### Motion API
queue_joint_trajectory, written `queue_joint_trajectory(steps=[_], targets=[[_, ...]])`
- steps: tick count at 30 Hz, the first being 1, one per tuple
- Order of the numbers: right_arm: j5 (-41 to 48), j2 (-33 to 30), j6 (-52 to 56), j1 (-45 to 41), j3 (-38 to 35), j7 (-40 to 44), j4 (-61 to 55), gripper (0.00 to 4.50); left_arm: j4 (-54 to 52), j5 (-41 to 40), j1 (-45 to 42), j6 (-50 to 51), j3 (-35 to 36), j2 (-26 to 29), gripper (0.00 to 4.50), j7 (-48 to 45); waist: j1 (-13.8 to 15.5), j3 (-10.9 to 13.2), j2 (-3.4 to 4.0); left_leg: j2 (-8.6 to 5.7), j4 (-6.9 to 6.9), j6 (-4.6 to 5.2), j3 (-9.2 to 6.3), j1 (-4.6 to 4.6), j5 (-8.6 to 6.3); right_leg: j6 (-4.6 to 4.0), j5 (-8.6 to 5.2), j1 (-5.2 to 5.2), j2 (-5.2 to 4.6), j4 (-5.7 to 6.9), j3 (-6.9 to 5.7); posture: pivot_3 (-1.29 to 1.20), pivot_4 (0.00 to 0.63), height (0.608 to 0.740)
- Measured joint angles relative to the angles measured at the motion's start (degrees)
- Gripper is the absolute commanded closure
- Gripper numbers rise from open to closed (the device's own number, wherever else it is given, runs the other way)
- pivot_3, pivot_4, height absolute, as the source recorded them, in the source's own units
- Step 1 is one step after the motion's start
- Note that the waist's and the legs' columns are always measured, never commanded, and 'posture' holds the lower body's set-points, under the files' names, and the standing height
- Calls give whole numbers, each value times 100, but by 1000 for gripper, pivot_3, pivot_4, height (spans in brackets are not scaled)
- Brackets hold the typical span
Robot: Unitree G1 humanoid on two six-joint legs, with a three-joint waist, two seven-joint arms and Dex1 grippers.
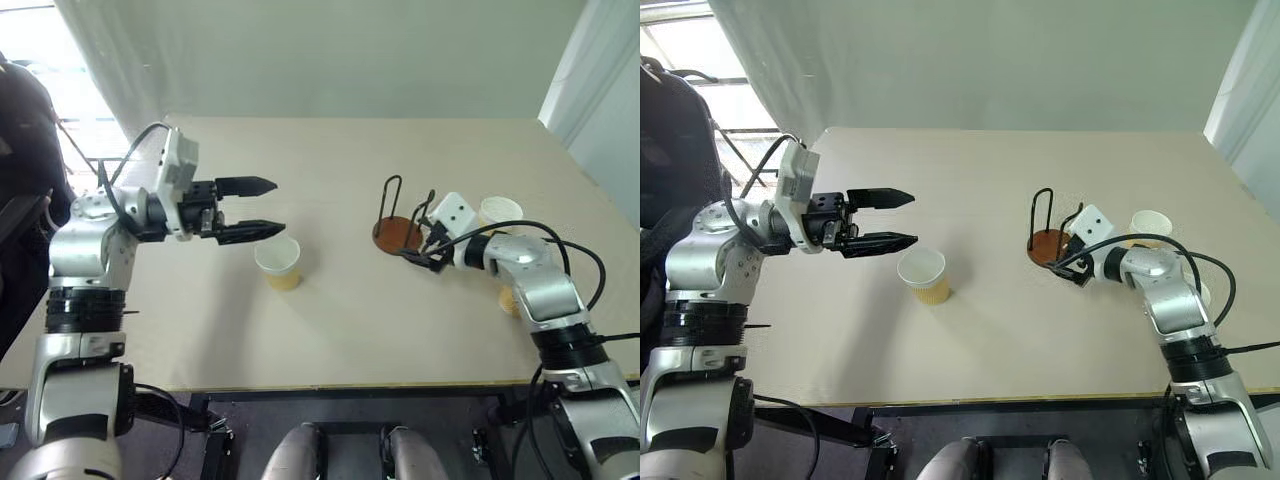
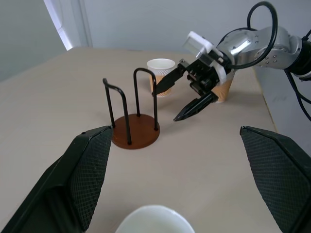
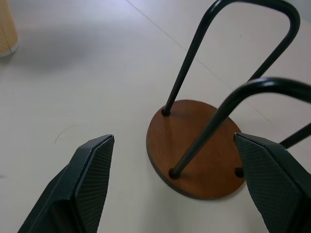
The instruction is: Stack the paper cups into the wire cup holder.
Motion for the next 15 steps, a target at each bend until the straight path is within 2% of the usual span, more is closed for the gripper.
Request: queue_joint_trajectory(steps=[14, 15], targets=[[-290, 440, -262, -367, 53, -156, 537, 472, -261, -115, -38, 375, -1, 9, 0, 153, 0, 0, 0, 1, 0, -4, 0, 0, 0, -4, 2, -2, 0, 0, -3, 0, 150, 740], [-291, 472, -251, -367, 64, -156, 537, 635, -254, -114, -38, 358, -1, 13, 0, 122, 0, 0, 0, 2, 0, -5, 0, 0, -1, -4, 2, -2, 0, 0, -3, 0, 150, 740]])
